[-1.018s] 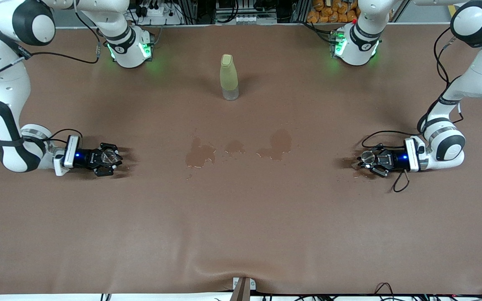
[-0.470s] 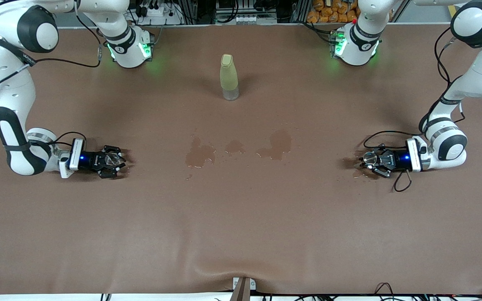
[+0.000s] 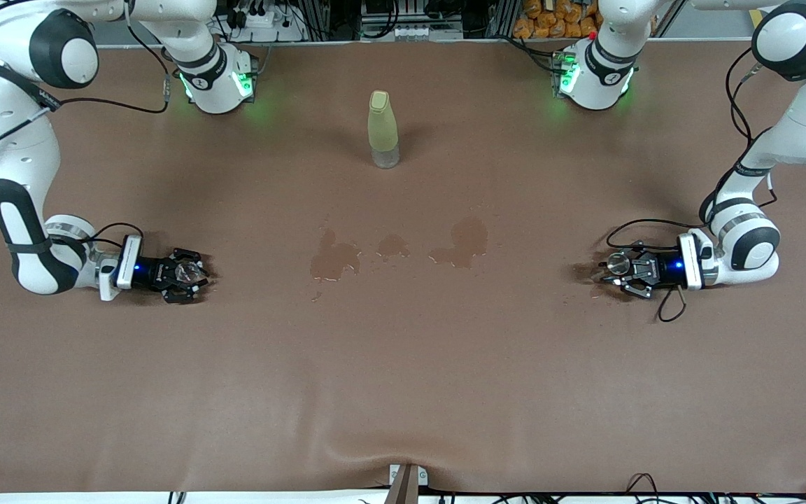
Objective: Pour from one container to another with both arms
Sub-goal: 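Set the beaker and the jigger down on the table with both grippers, then open both grippers to release the beaker and the jigger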
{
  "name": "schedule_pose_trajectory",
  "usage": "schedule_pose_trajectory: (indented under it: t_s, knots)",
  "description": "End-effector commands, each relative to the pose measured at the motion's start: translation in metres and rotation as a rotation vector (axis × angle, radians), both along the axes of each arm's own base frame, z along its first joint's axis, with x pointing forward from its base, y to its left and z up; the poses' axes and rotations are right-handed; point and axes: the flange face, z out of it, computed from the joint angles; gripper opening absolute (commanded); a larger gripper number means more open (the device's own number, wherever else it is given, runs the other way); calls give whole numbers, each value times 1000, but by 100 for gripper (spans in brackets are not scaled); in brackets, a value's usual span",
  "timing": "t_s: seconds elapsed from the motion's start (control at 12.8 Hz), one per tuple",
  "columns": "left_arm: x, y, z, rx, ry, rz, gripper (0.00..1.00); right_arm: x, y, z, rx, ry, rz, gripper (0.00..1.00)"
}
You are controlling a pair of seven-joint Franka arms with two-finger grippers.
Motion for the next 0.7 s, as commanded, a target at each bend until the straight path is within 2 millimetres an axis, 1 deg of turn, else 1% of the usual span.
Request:
schedule_pose_trajectory:
  t_s: [0.0, 0.08, 0.16, 0.23, 0.39, 0.47, 0.63]
  knots:
    - [0, 9, 10, 3, 7, -12, 72, -1, -3, -3, -8, 16, 3, 66]
    - [0, 9, 11, 1, 7, -13, 82, -2, -7, -1, -15, 41, -2, 80]
    - [0, 10, 11, 2, 4, -11, 92, -2, -12, 1, -23, 43, -3, 87]
    - [0, 12, 11, 3, 2, -10, 100, -3, -17, 2, -38, 45, -4, 90]
    - [-2, 15, 10, 1, 0, -5, 100, -2, -25, 8, -59, 40, -7, 97]
    - [-4, 26, 10, 1, 2, 15, 100, -2, -29, 11, -69, 39, -10, 99]
    - [-4, 37, 14, 6, -1, 34, 100, -2, -41, 17, -100, 57, -24, 100]
